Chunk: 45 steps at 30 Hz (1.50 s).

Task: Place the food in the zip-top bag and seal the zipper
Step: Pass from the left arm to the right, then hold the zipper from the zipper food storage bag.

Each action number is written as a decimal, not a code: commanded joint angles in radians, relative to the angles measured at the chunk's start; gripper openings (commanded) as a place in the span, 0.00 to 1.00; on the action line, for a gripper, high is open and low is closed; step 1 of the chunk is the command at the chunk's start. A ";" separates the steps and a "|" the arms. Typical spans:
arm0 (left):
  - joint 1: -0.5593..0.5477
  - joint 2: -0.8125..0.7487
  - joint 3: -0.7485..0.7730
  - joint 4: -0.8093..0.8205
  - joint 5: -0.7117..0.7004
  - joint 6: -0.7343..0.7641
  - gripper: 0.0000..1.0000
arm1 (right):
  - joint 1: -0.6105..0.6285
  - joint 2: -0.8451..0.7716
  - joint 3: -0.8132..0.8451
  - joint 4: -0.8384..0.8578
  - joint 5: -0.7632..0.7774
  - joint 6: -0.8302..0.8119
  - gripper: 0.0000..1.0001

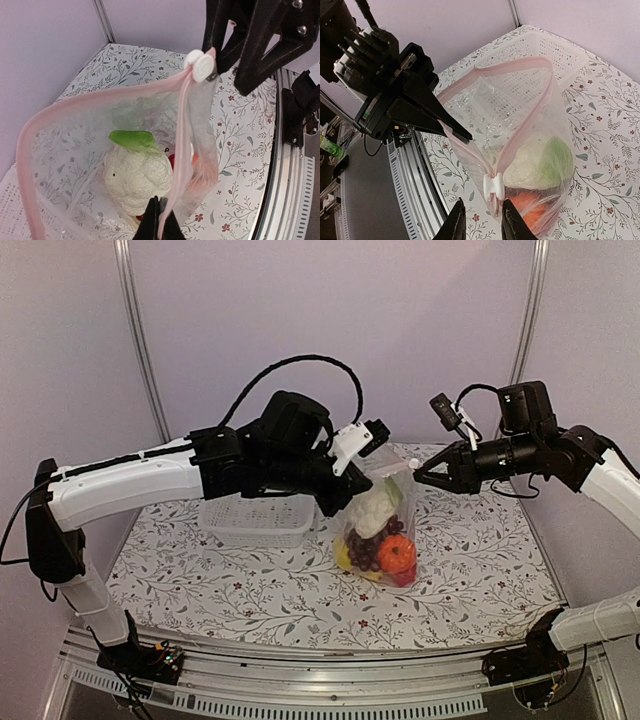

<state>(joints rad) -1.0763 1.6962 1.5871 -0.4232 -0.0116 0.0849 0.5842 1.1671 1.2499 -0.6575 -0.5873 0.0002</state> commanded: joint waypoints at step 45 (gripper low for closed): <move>0.028 -0.046 0.166 0.041 0.312 0.047 0.72 | 0.195 0.088 0.246 -0.198 0.085 -0.171 0.00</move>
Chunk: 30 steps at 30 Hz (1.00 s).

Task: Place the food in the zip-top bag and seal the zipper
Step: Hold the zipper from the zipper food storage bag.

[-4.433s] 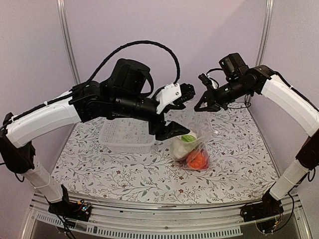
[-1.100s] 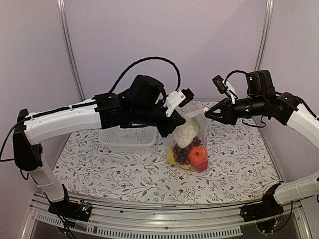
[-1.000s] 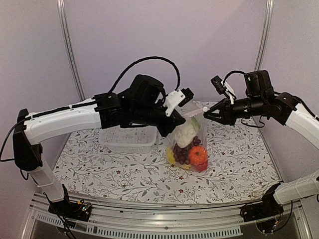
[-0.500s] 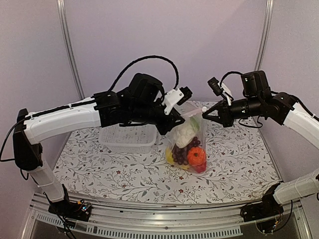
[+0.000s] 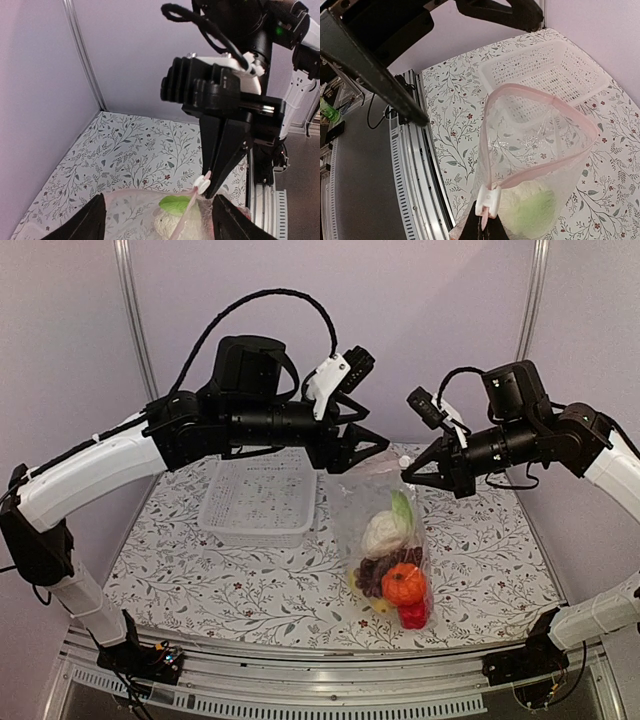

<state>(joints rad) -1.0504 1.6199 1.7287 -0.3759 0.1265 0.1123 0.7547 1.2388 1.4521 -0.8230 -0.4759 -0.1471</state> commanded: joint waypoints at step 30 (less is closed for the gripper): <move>0.086 0.086 -0.027 0.040 0.498 -0.100 0.28 | 0.089 0.092 0.231 -0.102 0.046 -0.019 0.00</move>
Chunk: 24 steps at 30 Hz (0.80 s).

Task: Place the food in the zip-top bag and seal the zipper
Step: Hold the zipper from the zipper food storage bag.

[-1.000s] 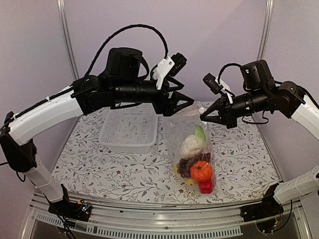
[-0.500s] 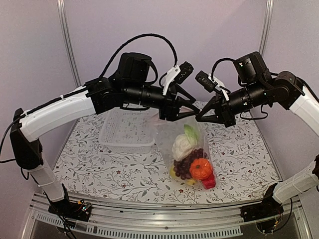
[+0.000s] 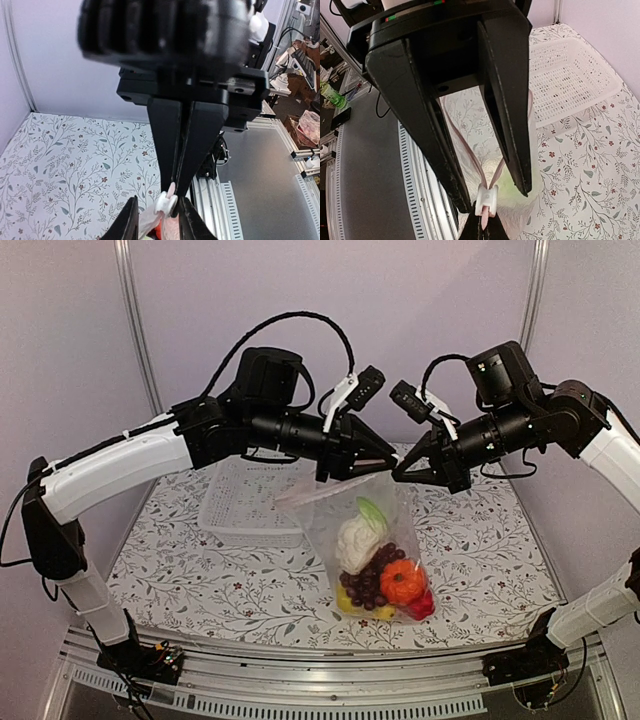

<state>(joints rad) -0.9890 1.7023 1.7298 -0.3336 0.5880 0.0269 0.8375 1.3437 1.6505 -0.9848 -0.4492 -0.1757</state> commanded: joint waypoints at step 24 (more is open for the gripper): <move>0.039 0.046 -0.033 0.044 0.107 -0.067 0.18 | 0.006 -0.011 0.008 0.084 0.032 0.021 0.00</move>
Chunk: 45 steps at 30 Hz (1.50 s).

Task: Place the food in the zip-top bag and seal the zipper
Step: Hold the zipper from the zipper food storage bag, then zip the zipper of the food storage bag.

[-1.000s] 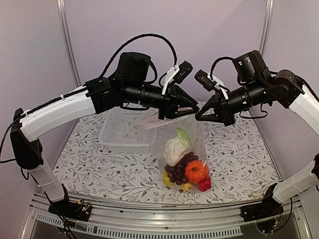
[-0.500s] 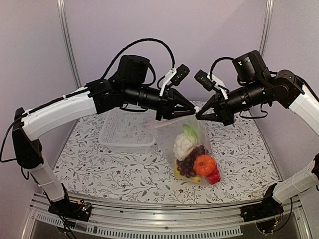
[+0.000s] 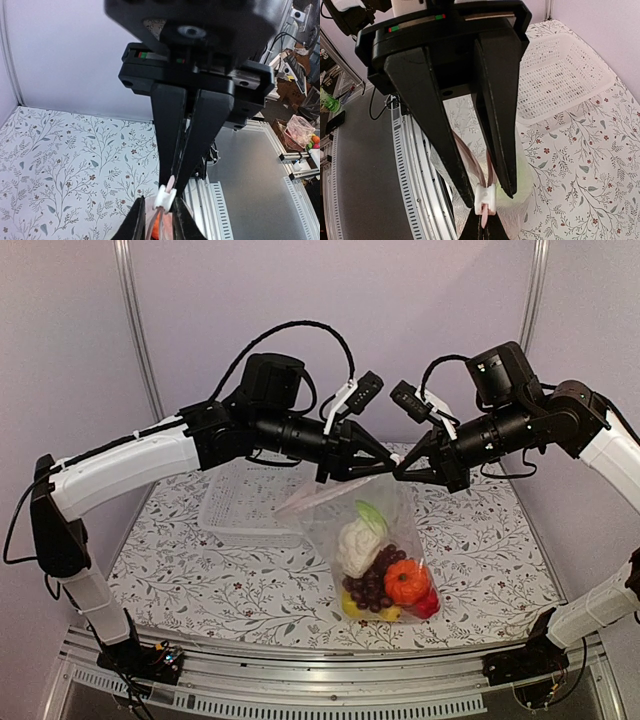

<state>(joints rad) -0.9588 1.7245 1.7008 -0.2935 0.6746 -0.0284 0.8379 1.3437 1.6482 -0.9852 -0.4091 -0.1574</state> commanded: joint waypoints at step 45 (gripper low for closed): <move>0.096 -0.158 -0.279 -0.112 0.033 -0.054 0.06 | -0.177 -0.185 -0.191 0.265 0.225 0.124 0.00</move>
<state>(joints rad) -0.8848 1.6257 1.4796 -0.2920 0.7151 -0.1089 0.7250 1.2121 1.4662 -0.8219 -0.2741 -0.0696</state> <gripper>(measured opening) 0.086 0.004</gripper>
